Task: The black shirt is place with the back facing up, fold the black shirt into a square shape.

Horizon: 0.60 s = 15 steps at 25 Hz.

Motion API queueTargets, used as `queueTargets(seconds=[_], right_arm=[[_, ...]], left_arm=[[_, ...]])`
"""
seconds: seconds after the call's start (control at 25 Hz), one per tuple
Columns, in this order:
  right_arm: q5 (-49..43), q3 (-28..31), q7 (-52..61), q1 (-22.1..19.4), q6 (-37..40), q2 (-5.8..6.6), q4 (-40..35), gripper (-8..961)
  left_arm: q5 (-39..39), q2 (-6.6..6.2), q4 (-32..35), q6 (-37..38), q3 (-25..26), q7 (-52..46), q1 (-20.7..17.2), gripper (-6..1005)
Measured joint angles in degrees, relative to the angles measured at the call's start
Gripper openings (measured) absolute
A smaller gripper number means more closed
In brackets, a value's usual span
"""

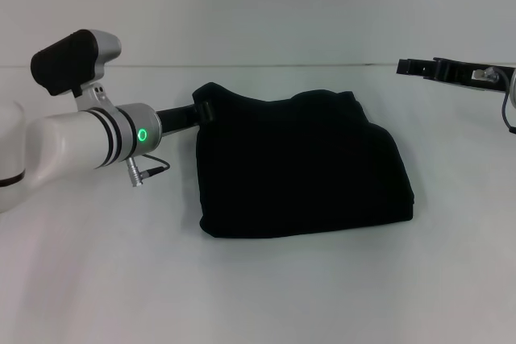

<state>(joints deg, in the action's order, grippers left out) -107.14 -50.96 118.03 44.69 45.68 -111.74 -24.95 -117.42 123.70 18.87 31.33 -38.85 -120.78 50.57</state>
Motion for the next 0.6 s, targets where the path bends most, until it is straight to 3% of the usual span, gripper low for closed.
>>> queueTargets(seconds=[0.24,0.6], right_arm=[[0.0,0.0,0.0,0.0,-0.1,-0.12,-0.1,640],[0.0,0.0,-0.7,-0.1,-0.1,-0.33,0.3,639]], left_arm=[[0.1,-0.29,0.2,0.6,0.0,0.0,0.5,20],[0.2,-1.16,1.6,4.3,-0.1,0.0,2.2,19]])
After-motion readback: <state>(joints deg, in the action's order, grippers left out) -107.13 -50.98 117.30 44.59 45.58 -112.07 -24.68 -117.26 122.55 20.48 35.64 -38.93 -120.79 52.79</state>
